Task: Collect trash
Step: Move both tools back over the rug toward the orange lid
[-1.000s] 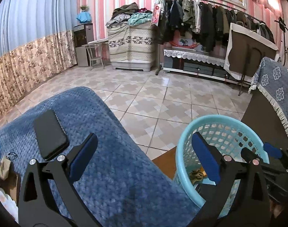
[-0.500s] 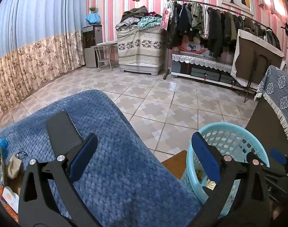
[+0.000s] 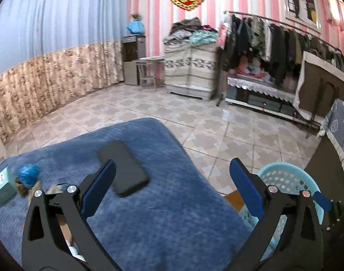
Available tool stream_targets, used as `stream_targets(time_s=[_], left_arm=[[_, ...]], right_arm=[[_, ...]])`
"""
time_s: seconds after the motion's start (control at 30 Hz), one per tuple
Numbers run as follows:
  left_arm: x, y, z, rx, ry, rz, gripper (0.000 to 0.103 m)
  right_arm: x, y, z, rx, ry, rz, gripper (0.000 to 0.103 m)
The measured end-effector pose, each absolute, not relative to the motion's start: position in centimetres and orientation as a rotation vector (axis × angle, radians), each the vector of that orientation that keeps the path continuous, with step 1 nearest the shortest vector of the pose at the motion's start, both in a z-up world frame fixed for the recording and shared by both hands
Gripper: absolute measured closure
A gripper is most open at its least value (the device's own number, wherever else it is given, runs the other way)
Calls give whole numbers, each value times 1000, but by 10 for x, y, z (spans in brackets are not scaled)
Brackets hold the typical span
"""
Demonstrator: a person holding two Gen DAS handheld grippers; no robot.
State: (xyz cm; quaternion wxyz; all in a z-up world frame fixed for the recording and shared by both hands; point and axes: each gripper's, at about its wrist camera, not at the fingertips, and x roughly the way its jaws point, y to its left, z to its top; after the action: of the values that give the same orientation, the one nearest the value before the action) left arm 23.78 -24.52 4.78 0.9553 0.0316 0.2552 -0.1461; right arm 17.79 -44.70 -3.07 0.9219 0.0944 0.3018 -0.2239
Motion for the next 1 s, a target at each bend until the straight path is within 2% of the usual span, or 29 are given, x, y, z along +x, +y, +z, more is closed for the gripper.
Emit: stream_targets(time_s=[0.53, 0.73, 1.0], left_arm=[[228, -52, 20, 0, 568, -29, 6], [227, 17, -9, -20, 641, 56, 6], [209, 61, -45, -60, 704, 125, 6]], right_arm=[[214, -316, -33, 41, 622, -212, 16], [217, -280, -39, 27, 645, -88, 16], [215, -255, -56, 7, 705, 83, 16]])
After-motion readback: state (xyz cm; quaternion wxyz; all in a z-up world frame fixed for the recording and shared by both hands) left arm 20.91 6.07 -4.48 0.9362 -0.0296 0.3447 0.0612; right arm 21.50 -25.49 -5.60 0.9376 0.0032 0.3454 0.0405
